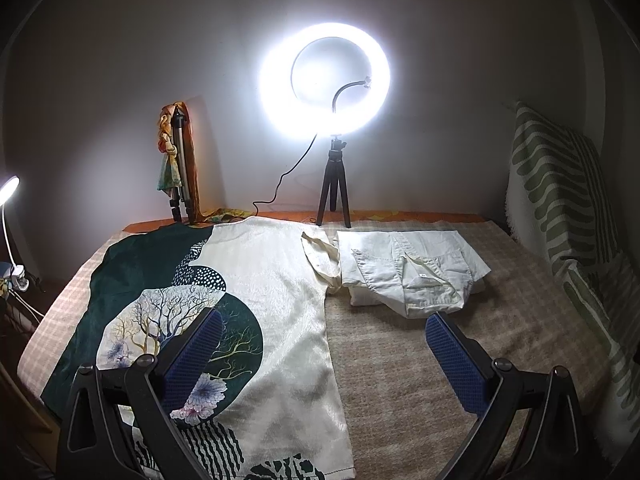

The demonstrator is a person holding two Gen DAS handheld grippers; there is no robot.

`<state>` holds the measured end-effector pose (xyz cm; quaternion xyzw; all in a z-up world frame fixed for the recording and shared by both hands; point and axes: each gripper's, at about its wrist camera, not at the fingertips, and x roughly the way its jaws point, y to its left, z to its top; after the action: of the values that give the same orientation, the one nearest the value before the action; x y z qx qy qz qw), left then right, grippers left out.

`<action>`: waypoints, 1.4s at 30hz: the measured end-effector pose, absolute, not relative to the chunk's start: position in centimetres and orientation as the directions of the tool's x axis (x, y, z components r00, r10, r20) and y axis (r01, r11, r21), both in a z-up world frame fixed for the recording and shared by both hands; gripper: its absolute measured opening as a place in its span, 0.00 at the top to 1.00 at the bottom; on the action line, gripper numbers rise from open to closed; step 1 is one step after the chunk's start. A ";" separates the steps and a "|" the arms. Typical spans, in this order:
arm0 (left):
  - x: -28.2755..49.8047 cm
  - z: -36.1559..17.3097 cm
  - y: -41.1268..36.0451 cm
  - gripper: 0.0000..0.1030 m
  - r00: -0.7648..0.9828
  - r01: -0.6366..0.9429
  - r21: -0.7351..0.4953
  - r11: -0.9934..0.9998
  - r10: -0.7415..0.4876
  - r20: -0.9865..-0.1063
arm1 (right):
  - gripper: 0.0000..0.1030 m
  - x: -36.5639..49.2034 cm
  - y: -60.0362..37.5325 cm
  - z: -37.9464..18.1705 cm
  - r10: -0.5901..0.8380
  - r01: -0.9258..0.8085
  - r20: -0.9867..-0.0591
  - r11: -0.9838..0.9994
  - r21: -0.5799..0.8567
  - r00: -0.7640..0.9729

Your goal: Fold small clothes

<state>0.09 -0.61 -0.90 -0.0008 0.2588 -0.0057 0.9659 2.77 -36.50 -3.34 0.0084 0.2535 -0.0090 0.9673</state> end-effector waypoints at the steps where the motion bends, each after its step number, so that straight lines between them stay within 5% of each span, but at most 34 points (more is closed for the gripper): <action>1: 0.2 -0.7 -0.1 0.01 0.866 0.010 -0.005 1.000 -0.012 -0.501 | 0.00 2.7 -36.5 -3.4 -0.014 0.022 -0.491 1.000 0.011 0.871; 42: 0.1 -0.7 0.0 0.01 0.862 0.011 -0.007 1.000 -0.014 -0.507 | 0.00 2.8 -36.2 -3.2 -0.012 0.020 -0.488 1.000 0.011 0.873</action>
<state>0.14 0.03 -0.66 -0.0021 0.2627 -0.0065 0.9649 2.84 -36.17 -3.23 0.0079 0.2520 -0.0085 0.9677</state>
